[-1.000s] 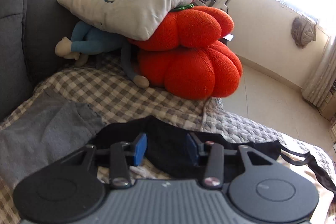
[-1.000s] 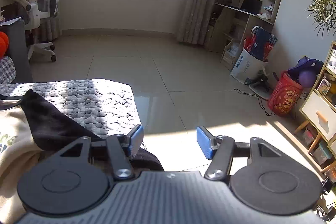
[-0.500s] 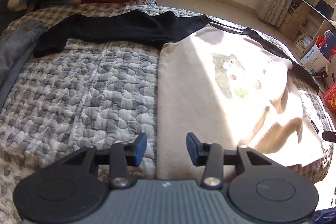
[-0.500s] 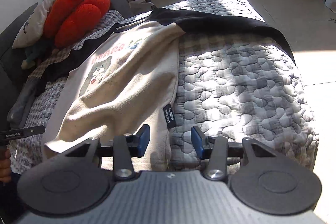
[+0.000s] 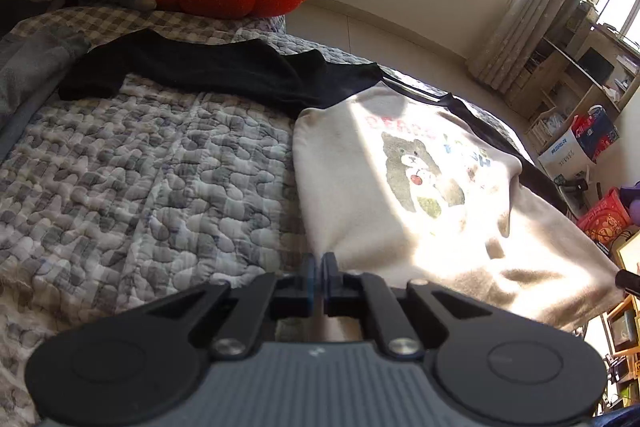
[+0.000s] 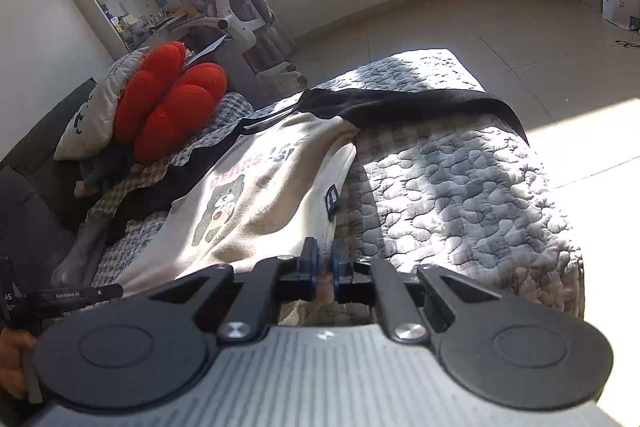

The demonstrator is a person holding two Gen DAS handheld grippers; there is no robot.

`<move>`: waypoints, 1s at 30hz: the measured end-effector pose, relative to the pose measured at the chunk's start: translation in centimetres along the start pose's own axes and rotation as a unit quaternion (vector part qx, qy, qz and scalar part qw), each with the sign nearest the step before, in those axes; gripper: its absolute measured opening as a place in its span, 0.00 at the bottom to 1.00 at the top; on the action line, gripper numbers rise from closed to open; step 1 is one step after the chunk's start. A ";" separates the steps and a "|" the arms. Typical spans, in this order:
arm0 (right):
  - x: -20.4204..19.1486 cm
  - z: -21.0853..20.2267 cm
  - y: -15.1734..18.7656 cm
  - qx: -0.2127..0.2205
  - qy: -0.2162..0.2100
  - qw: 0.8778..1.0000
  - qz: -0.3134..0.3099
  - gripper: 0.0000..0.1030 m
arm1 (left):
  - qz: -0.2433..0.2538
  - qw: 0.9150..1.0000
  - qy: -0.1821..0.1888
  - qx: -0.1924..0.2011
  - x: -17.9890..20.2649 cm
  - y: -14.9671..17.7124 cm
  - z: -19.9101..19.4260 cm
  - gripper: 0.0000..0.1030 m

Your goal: Fold clothes

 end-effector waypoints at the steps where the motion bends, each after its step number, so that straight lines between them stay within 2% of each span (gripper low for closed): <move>1: 0.5 -0.8 0.5 0.000 0.002 1.000 0.010 0.09 | 0.000 1.000 0.004 0.004 0.0 0.0 -0.5 0.03; 5: 1.5 -1.3 3.4 -0.025 0.021 0.999 0.020 0.09 | 0.010 1.000 0.012 0.004 0.2 0.3 -1.1 0.03; 9: 0.6 -0.8 5.8 -0.051 0.018 0.999 0.004 0.09 | 0.024 1.000 -0.015 -0.004 -0.2 0.5 -0.4 0.04; 11: 0.3 0.0 6.8 -0.068 0.030 0.997 -0.007 0.09 | 0.017 0.999 -0.029 -0.011 -1.1 0.3 0.3 0.04; 13: 0.8 1.3 7.1 -0.085 0.060 0.994 -0.017 0.09 | 0.005 0.999 -0.025 -0.026 -1.7 0.3 0.9 0.04; 15: 1.0 2.0 6.5 -0.089 0.062 0.994 -0.023 0.13 | -0.004 0.999 -0.027 -0.026 -2.1 0.0 0.9 0.05; 18: 1.3 1.6 3.7 -0.064 0.059 0.996 -0.018 0.16 | -0.022 0.999 -0.025 -0.009 -2.8 -1.3 -0.2 0.07; 20: 1.8 1.5 0.9 -0.049 0.058 0.997 -0.005 0.22 | -0.030 0.999 -0.032 0.006 -2.8 -2.7 -1.1 0.08; 22: 2.4 1.8 -2.3 -0.042 0.058 0.997 0.013 0.32 | -0.032 0.999 -0.029 0.018 -2.0 -4.6 -1.7 0.09; 24: 3.2 3.1 -5.9 -0.047 0.049 0.997 0.046 0.33 | -0.018 0.999 -0.023 0.031 -0.1 -6.9 -1.9 0.15; 27: 5.3 5.8 -10.9 -0.049 0.039 0.991 0.119 0.36 | -0.009 0.999 -0.030 0.027 1.9 -9.9 0.1 0.20; 30: 7.9 8.3 -13.9 -0.041 0.074 0.982 0.167 0.39 | -0.002 0.999 -0.047 0.016 3.4 -12.3 3.2 0.22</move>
Point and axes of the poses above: each gripper's, at about its wrist camera, not at the fingertips, and z roughly the way its jaws point, x to its right, y to its underside, the point moved 10 cm from there along z, roughly the way its jaws point, and after that the axes turned 15 degrees about -x, right-handed, at the moved point
